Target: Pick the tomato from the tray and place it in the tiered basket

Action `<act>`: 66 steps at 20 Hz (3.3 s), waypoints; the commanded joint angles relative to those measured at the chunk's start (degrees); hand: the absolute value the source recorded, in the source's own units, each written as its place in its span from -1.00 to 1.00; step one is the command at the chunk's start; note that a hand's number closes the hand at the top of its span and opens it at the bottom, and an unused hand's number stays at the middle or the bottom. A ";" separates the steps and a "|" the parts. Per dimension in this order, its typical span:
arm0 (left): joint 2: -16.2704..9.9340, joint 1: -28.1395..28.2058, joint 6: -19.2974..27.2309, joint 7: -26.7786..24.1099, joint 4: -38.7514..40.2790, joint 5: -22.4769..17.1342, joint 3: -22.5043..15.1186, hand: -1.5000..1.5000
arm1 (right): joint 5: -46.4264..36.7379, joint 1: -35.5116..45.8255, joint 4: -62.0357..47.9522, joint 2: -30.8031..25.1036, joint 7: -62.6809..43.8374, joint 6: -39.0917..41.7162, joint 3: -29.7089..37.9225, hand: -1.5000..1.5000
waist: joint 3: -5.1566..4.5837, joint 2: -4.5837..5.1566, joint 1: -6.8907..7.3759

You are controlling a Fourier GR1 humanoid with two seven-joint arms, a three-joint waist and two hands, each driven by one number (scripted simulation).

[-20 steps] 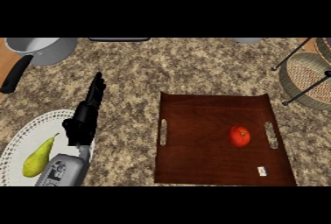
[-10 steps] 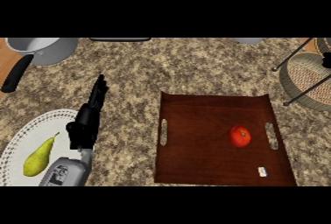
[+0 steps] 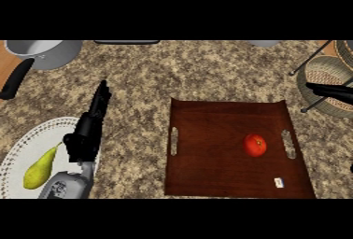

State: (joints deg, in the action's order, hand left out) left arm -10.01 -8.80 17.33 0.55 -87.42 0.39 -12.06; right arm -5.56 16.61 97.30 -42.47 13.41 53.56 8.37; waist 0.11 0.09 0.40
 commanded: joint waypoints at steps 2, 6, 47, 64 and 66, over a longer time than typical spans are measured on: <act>3.65 0.28 2.79 0.50 -0.31 2.79 -2.00 0.00 | -3.46 -0.42 1.99 -1.84 4.56 4.06 -3.35 -1.00 | -0.09 -0.11 -0.33; 1.33 -0.38 -1.39 -2.56 3.28 -0.21 1.94 0.00 | -10.64 -4.73 2.10 -3.44 9.63 0.69 -7.22 -1.00 | -0.08 0.01 -0.53; 6.96 2.75 -3.94 0.94 -2.57 6.53 3.49 0.00 | -39.54 0.51 -19.88 3.77 23.67 -21.91 -16.26 -1.00 | -0.11 -0.08 -0.27; 6.69 1.15 -6.48 2.73 -2.65 7.62 5.86 0.00 | -43.36 2.83 -21.65 9.77 24.19 -20.62 -18.94 -1.00 | -0.11 -0.11 -0.20; 6.99 -1.24 -6.47 4.32 -1.36 7.71 6.45 0.00 | -43.04 2.60 -20.22 10.61 22.91 -19.72 -18.71 -1.00 | -0.12 -0.12 -0.38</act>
State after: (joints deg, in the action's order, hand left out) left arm -3.75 -8.25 10.74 2.92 -89.33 7.36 -5.43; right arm -48.81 18.22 75.31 -32.78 35.87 28.35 -10.65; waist 0.00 0.01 0.13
